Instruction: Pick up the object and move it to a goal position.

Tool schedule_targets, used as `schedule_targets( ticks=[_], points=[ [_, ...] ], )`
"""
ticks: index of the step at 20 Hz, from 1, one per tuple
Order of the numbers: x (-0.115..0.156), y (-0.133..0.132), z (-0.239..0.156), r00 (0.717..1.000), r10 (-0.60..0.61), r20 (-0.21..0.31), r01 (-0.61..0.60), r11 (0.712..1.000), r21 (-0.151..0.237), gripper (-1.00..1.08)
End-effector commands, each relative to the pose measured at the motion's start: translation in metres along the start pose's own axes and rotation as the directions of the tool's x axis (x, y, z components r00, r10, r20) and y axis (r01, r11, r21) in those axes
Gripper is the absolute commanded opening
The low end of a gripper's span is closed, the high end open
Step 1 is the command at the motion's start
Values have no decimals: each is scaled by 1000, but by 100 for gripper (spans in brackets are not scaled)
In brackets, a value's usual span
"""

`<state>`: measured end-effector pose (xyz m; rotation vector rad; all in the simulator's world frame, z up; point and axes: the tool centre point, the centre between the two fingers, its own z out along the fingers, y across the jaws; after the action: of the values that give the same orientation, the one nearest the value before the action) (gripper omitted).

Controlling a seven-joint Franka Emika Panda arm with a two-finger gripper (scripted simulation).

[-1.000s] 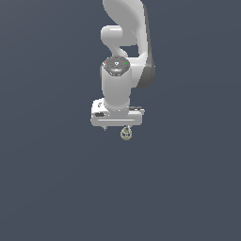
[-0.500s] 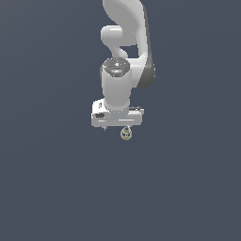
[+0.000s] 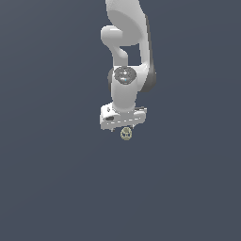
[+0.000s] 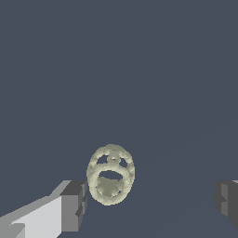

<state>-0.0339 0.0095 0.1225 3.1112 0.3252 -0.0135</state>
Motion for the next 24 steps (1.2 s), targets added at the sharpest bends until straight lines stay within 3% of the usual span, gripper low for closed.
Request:
schedule_targets(
  ticks=[1,9,17,24],
  points=[
    [-8,-10,12,999,-48,-4,48,999,4,100],
    [-23,-28,32,991,-132,-11,132,991,10,100],
    [-24,-29,38,991,-136,-10,136,991,11,100],
    [-25,-30,69,990,-138,-11,138,990,11,100]
  ],
)
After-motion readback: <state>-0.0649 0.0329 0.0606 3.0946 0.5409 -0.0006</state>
